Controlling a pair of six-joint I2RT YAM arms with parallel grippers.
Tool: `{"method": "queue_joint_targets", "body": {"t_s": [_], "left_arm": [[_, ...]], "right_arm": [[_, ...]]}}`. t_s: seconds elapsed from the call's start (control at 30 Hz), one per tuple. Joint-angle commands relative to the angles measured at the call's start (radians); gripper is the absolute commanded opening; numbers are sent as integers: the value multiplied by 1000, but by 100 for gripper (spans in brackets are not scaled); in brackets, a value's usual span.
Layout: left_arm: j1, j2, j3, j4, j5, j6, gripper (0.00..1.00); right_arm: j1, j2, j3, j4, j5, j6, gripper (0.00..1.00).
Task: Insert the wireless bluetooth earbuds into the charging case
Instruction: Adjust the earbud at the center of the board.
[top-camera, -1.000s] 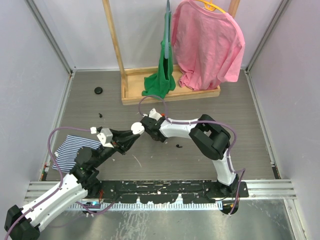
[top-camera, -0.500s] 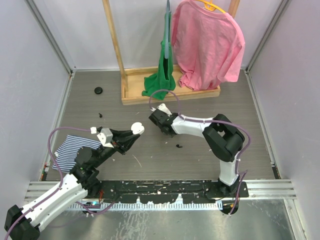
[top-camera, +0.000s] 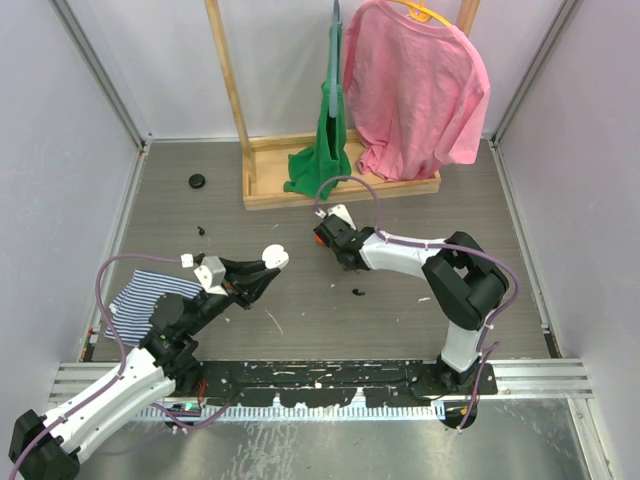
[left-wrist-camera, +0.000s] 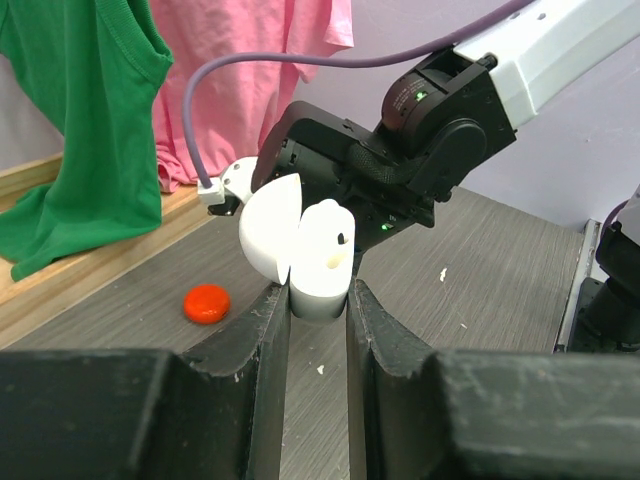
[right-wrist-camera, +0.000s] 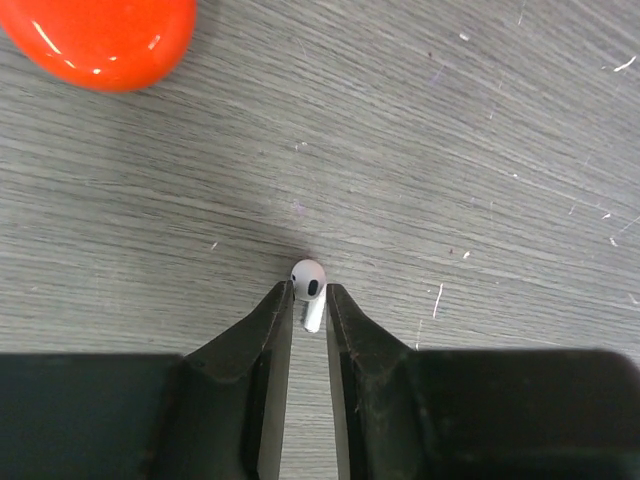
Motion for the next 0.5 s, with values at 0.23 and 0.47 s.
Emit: {"method": "queue_joint_targets", "body": {"t_s": [0.23,0.47], "left_arm": [[3,-3,5,40,-4,-3,5],[3,-2,5,40,-4,-2,5]], "right_arm": [[-15,-33,-22,73,-6,47,16],[12,-21,-3,29,91,36,2]]}}
